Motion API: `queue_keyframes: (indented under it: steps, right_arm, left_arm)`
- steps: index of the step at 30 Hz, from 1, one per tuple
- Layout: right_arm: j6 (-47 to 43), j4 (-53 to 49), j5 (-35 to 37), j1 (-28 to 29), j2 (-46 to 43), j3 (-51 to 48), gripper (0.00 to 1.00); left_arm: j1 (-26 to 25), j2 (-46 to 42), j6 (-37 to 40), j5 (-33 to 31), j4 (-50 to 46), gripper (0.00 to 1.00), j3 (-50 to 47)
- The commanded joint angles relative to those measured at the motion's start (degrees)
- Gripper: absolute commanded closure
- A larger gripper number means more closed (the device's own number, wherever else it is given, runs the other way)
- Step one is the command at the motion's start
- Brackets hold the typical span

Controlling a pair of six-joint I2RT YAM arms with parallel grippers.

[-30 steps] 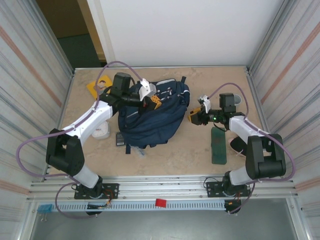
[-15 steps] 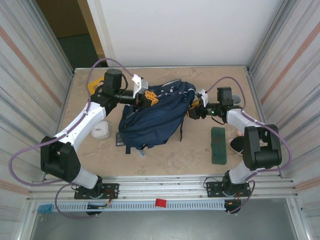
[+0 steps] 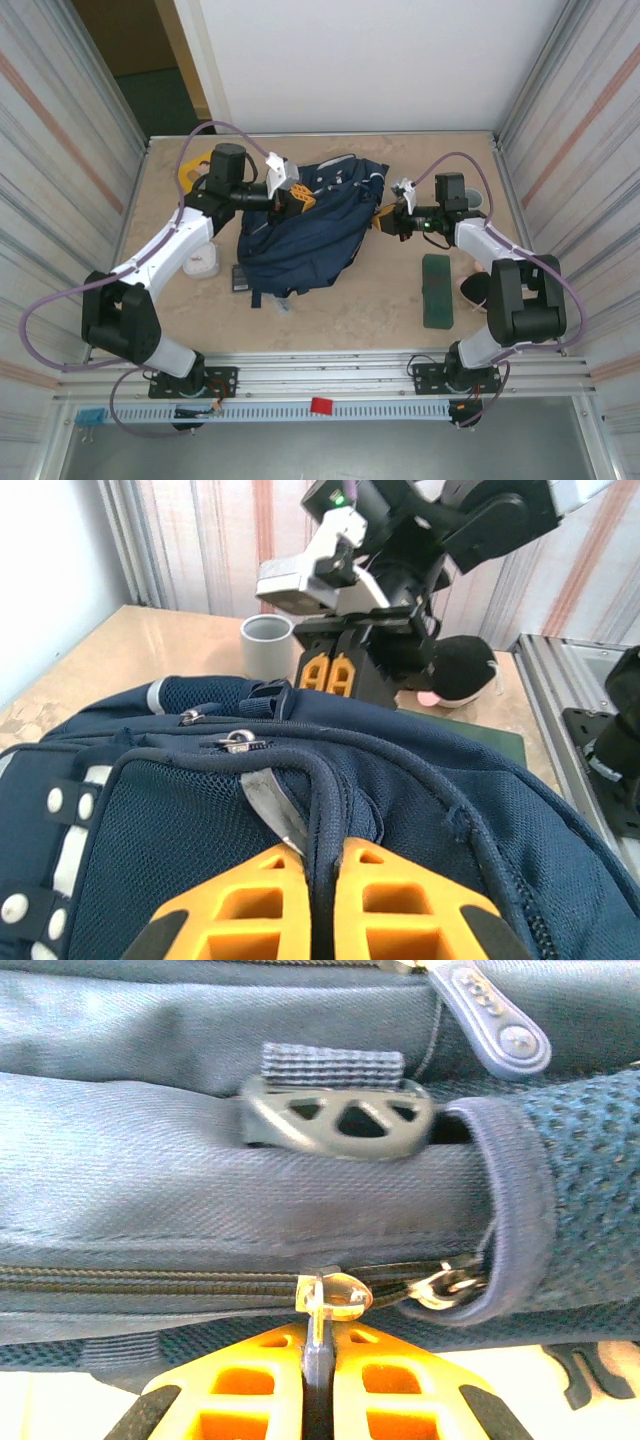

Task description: Pack the student bag

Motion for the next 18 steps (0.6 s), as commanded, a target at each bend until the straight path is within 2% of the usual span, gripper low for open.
queue_keyframes:
  steps: [1, 3, 5, 9, 13, 18]
  right_arm:
    - [-1.09, -2.73, -1.56, -0.38, -2.10, 0.92, 0.93]
    - [-0.88, -3.02, -1.81, -0.40, -1.92, 1.10, 0.98]
    - [-0.40, -3.79, -1.67, -0.37, -1.90, 1.56, 0.99]
    - [-1.30, -7.99, 4.37, 1.56, -3.86, 2.28, 0.98]
    - [-3.70, -12.92, 9.71, 3.85, -6.68, 2.28, 0.97]
    - [-6.23, -19.09, 14.12, 7.35, -8.95, 3.00, 0.97]
  left_arm:
    - [0.24, -3.72, -0.47, -3.33, 5.07, 1.00, -0.09]
    - [0.18, -3.91, -0.73, -3.84, 5.79, 1.00, -0.48]
    - [-0.41, -4.07, -1.11, -7.06, 5.91, 1.00, -0.68]
    - [-4.03, -3.91, -1.42, -22.81, 5.02, 1.00, -0.55]
    - [-7.11, -2.50, -6.89, -37.93, 5.10, 1.00, 0.24]
    - [-10.31, 0.00, -11.44, -49.68, 4.21, 1.00, 1.84]
